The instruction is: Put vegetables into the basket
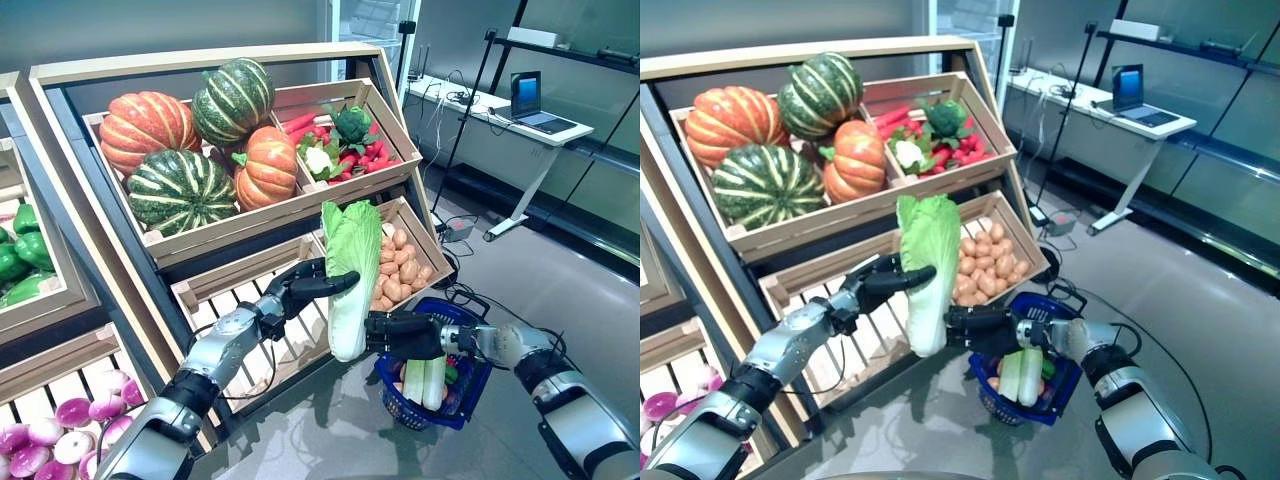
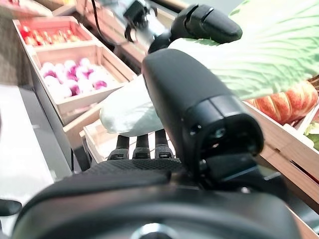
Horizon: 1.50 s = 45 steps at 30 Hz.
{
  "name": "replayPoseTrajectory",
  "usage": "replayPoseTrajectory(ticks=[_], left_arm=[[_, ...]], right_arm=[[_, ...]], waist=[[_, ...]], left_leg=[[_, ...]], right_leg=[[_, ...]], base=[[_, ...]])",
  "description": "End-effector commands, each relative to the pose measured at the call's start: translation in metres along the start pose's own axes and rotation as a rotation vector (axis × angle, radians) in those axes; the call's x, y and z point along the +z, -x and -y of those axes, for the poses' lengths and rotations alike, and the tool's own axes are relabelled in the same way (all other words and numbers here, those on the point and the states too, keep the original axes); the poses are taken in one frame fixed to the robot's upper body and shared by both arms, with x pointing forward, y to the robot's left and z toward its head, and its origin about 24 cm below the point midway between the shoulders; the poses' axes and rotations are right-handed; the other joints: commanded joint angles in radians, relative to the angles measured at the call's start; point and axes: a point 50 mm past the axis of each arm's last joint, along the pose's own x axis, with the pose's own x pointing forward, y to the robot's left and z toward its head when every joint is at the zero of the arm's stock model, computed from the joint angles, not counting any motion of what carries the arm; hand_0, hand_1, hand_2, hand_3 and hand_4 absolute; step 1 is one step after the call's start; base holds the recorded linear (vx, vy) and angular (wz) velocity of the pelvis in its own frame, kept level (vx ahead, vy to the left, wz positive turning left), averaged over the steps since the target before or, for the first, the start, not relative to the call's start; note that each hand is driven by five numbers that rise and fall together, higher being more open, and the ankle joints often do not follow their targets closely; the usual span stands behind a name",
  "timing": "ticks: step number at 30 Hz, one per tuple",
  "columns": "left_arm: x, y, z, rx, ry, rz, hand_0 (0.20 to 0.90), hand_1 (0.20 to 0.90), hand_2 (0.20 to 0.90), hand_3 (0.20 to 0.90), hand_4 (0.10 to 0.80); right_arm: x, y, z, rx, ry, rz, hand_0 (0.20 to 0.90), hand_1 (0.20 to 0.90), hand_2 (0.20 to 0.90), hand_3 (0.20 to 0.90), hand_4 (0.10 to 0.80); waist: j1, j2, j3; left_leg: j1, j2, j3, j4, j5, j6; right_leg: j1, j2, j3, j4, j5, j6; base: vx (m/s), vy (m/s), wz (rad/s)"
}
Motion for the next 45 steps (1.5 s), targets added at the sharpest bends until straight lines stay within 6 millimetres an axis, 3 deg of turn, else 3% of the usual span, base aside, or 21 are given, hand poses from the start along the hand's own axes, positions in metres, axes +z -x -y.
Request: replayPoseTrajectory(ticks=[1, 9, 24, 43, 45], left_arm=[[0.06, -0.019, 0.026, -0.162, -0.042, 0.272, 0.3, 0.3, 0.3, 0.3, 0.4], [0.054, -0.022, 0.028, -0.184, -0.019, 0.256, 0.3, 0.3, 0.3, 0.3, 0.4], [0.055, -0.03, 0.051, -0.234, 0.063, 0.309, 0.3, 0.3, 0.3, 0.3, 0.4], [0.064, -0.039, 0.106, -0.376, 0.27, 0.384, 0.3, 0.3, 0.3, 0.3, 0.4], [0.066, -0.039, 0.109, -0.377, 0.264, 0.387, 0.3, 0.3, 0.3, 0.3, 0.4]], right_arm=[[0.041, -0.014, -0.046, 0.396, 0.074, 0.113, 0.9, 0.9, 0.9, 0.9, 0.8], [0.043, -0.026, -0.068, 0.625, 0.049, 0.169, 0.9, 0.9, 0.9, 0.9, 0.8], [0.038, -0.054, -0.078, 0.535, 0.051, 0.154, 0.9, 0.9, 0.9, 0.9, 0.8], [0.046, -0.077, -0.051, 0.064, -0.08, 0.315, 0.9, 0.9, 0.9, 0.9, 0.8], [0.045, -0.078, -0.051, 0.058, -0.066, 0.314, 0.3, 0.3, 0.3, 0.3, 0.4]], waist=[[0.014, -0.014, -0.036], [0.013, -0.011, -0.035], [0.015, -0.012, -0.03], [0.025, -0.012, -0.028], [0.025, -0.011, -0.024]], left_leg=[[-0.025, -0.061, -0.007, 0.001, -0.066, 0.047], [-0.024, -0.06, -0.008, 0.001, -0.063, 0.05], [-0.021, -0.062, -0.018, 0.001, -0.063, 0.051], [-0.019, -0.07, -0.024, 0.001, -0.066, 0.059], [-0.018, -0.07, -0.024, 0.001, -0.066, 0.059]], right_leg=[[0.011, 0.016, 0.033, 0.011, -0.044, -0.048], [0.009, 0.017, 0.039, 0.015, -0.045, -0.05], [0.013, 0.017, 0.044, 0.015, -0.046, -0.054], [0.011, 0.015, 0.054, 0.012, -0.036, -0.057], [0.011, 0.015, 0.055, 0.013, -0.035, -0.058]], base=[[0.0, 0.0, 0.0], [0.0, 0.0, 0.0], [0.0, 0.0, 0.0], [0.002, 0.0, 0.0], [0.0, 0.0, 0.0]])
